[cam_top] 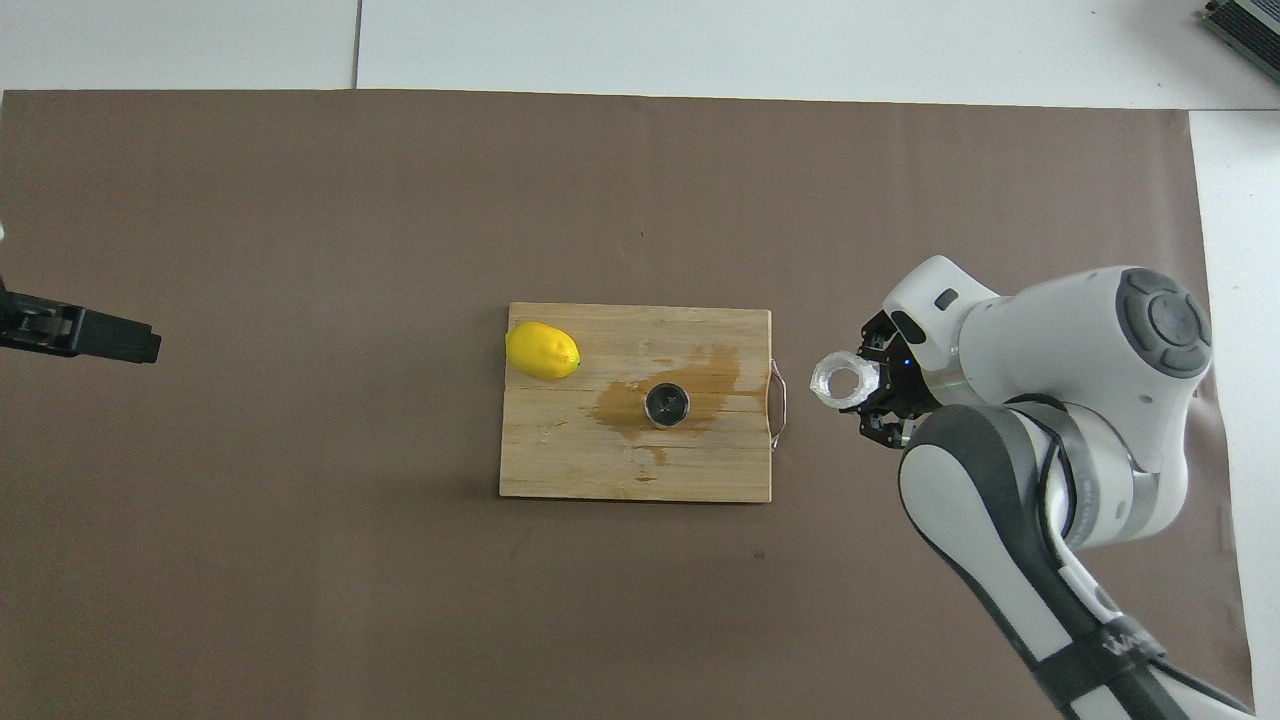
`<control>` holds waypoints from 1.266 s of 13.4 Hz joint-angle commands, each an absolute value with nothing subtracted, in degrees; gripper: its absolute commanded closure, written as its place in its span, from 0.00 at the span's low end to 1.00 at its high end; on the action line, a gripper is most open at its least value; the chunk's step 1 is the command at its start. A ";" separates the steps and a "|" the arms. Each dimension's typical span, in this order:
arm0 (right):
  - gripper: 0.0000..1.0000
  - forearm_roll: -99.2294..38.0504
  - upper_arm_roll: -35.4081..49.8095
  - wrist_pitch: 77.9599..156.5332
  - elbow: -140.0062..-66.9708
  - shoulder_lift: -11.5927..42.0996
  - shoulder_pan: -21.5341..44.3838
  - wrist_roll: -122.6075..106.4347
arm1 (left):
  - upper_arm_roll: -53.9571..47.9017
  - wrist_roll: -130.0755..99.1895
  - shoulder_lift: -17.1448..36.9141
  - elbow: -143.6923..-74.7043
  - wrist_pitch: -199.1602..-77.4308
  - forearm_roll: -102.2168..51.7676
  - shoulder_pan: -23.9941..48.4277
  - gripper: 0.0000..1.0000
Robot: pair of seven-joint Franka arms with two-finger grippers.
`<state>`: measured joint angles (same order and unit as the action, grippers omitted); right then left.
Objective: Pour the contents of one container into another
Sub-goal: 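Turn the white cup upright and carry it back beside the board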
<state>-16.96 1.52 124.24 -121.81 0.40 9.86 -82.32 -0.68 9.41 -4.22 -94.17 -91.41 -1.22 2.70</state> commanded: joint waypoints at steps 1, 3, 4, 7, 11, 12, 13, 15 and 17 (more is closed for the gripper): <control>0.69 -22.48 2.11 125.24 -125.68 -1.41 5.20 -90.23 | -0.35 9.76 -3.43 -92.81 -90.35 -1.05 3.16 0.00; 0.69 -25.30 2.11 125.24 -127.26 -1.23 1.95 -94.99 | -0.35 9.67 -3.34 -92.81 -90.35 -1.05 3.16 0.00; 0.69 -27.14 2.11 125.24 -127.87 -0.97 0.63 -97.62 | -0.35 9.67 -3.43 -92.81 -90.35 -1.05 3.16 0.00; 0.70 -30.66 2.11 125.24 -128.93 0.78 -2.54 -104.05 | -0.35 9.58 -3.34 -92.81 -90.35 -1.05 3.16 0.00; 0.69 -37.44 2.11 127.61 -131.04 2.55 -2.99 -108.89 | -0.35 9.58 -3.34 -92.81 -90.35 -1.05 3.16 0.00; 0.70 -37.44 2.11 127.70 -131.13 3.07 -3.42 -109.51 | -0.35 9.49 -3.34 -92.81 -90.35 -1.05 3.16 0.00; 0.69 -37.44 2.11 127.88 -131.22 3.69 -3.69 -110.21 | -0.35 9.49 -3.34 -92.81 -90.35 -1.05 3.16 0.00; 0.70 -37.53 2.11 128.32 -131.13 4.74 -4.48 -111.35 | -0.35 9.49 -3.34 -92.81 -90.44 -1.05 3.16 0.00; 0.70 -37.62 2.11 128.32 -131.13 5.88 -6.05 -113.54 | -0.35 9.49 -3.34 -92.81 -90.35 -1.05 3.16 0.00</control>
<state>-35.44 1.43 127.35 -130.64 5.02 -3.75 -109.82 -0.68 9.41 -4.06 -94.17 -91.41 -1.22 2.70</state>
